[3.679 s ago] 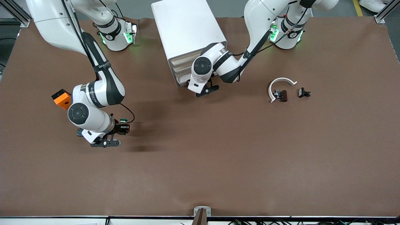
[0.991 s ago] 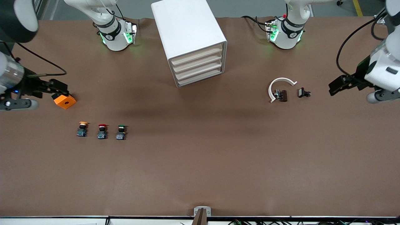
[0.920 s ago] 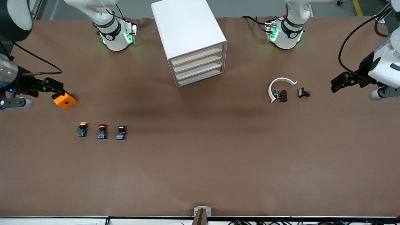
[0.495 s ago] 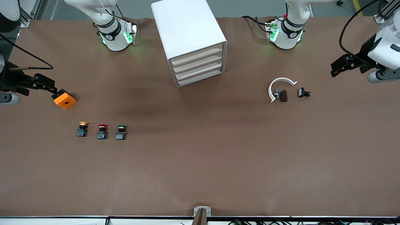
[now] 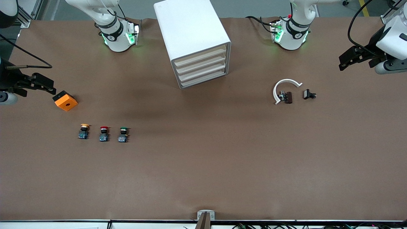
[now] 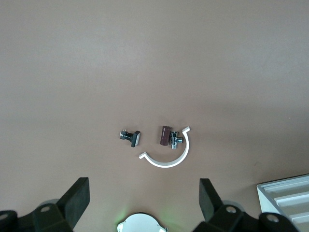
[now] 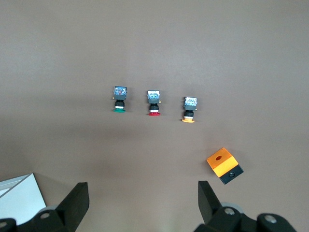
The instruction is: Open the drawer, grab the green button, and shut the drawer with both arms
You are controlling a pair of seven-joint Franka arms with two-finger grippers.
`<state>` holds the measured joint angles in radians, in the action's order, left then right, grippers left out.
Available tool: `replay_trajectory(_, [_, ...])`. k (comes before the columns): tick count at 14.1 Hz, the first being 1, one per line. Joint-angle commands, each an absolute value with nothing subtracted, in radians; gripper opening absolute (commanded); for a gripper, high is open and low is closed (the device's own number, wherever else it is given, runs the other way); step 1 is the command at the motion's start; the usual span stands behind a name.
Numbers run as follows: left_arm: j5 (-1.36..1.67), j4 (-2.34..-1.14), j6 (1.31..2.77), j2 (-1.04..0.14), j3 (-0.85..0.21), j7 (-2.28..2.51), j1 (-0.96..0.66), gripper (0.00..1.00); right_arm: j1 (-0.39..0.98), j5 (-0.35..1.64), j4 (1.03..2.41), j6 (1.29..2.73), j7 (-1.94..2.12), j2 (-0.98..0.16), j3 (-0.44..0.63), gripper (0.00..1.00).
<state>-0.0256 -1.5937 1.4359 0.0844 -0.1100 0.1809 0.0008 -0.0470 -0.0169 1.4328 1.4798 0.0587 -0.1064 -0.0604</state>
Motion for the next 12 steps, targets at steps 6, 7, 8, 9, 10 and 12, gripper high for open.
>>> replay_trajectory(6, [-0.006, -1.589, 1.425, 0.091, -0.100, 0.176, 0.008, 1.00, -0.051, -0.025, 1.410, 1.466, 0.071, -0.114, -0.067, 1.00])
replay_trajectory(7, [-0.006, -1.589, 1.414, 0.091, -0.100, 0.176, 0.009, 1.00, -0.051, -0.023, 1.410, 1.466, 0.071, -0.114, -0.067, 1.00])
replay_trajectory(8, [-0.006, -1.588, 1.411, 0.092, -0.100, 0.175, 0.009, 1.00, -0.051, -0.025, 1.410, 1.466, 0.071, -0.114, -0.067, 1.00])
replay_trajectory(9, [-0.006, -1.589, 1.411, 0.091, -0.100, 0.175, 0.009, 1.00, -0.051, -0.025, 1.408, 1.466, 0.071, -0.114, -0.067, 1.00])
replay_trajectory(10, [-0.006, -1.589, 1.411, 0.091, -0.100, 0.176, 0.008, 1.00, -0.051, -0.025, 1.408, 1.466, 0.071, -0.114, -0.066, 1.00])
replay_trajectory(12, [-0.006, -1.589, 1.407, 0.091, -0.100, 0.176, 0.009, 1.00, -0.051, -0.025, 1.408, 1.466, 0.071, -0.114, -0.067, 1.00])
